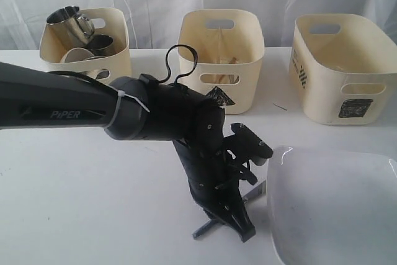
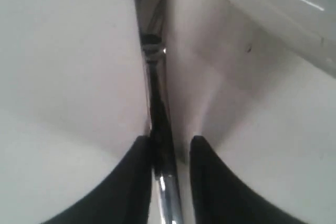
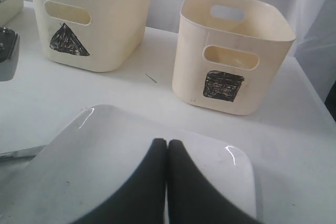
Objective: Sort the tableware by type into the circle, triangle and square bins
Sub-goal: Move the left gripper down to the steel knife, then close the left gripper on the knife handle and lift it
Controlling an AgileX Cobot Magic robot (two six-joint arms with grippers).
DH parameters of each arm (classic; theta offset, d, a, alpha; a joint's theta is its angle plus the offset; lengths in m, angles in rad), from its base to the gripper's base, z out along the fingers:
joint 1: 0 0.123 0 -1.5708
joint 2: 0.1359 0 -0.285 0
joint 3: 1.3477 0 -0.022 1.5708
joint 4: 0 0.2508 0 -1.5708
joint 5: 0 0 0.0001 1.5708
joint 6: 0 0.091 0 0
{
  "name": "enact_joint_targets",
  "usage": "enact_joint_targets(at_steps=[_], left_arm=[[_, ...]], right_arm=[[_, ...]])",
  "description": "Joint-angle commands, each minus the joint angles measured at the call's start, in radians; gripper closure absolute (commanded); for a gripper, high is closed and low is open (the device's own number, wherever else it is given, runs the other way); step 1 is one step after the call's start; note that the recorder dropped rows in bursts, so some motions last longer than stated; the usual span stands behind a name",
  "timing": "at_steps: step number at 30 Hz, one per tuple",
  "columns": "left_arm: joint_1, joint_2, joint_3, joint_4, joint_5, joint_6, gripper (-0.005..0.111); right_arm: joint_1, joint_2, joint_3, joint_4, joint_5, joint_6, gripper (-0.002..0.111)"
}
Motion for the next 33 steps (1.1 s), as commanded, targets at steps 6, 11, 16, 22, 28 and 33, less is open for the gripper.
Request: enact_joint_targets(at_steps=[6, 11, 16, 22, 28, 33], left_arm=[[0.007, 0.005, 0.019, 0.201, 0.152, -0.096, 0.107], [0.057, -0.030, 0.018, 0.320, 0.155, -0.201, 0.107], [0.135, -0.106, 0.018, 0.330, 0.130, -0.263, 0.107], [0.127, -0.223, 0.018, 0.297, -0.026, -0.273, 0.107], [0.123, -0.258, 0.018, 0.287, -0.018, -0.281, 0.107], [0.123, -0.256, 0.018, 0.287, 0.019, -0.278, 0.107]], right_arm=[[0.003, -0.006, 0.007, -0.003, -0.009, 0.001, 0.108], [0.003, -0.006, 0.007, -0.003, -0.009, 0.001, 0.108], [0.003, -0.006, 0.007, -0.003, -0.009, 0.001, 0.108], [0.003, -0.006, 0.007, -0.003, -0.009, 0.001, 0.108], [0.003, -0.006, 0.007, -0.003, -0.009, 0.001, 0.108], [0.003, -0.006, 0.007, -0.003, -0.009, 0.001, 0.108]])
